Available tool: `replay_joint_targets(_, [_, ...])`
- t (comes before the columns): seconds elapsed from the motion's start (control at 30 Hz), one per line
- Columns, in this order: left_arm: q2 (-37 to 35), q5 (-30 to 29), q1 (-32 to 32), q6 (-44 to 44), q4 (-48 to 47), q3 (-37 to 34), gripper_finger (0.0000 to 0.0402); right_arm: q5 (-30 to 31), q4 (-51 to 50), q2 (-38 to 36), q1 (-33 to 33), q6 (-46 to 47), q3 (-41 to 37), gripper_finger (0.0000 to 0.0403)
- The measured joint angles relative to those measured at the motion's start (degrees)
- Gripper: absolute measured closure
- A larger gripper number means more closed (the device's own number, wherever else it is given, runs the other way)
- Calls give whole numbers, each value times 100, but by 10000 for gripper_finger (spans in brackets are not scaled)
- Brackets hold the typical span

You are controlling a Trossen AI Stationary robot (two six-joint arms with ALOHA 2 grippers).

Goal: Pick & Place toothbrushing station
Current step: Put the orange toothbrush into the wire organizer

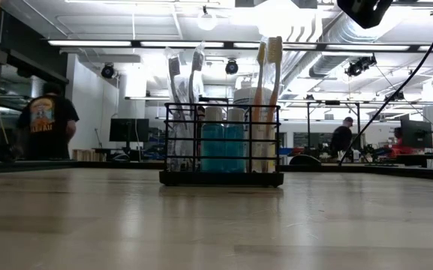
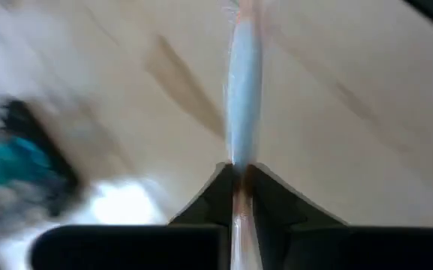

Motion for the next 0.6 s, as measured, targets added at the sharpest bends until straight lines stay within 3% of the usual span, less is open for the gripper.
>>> replay_joint_targets(0.1, [-4,-591,-2,683,149,40,400,-1,0,0,1,156,0,202])
replay_joint_targets(0.33, [-5,-1913,36,2484,575,40,398,-1,35,0,-12,386,0,202])
replay_joint_targets(0.6, [-13,-2208,323,4224,1498,40,400,1,366,0,-17,375,0,202])
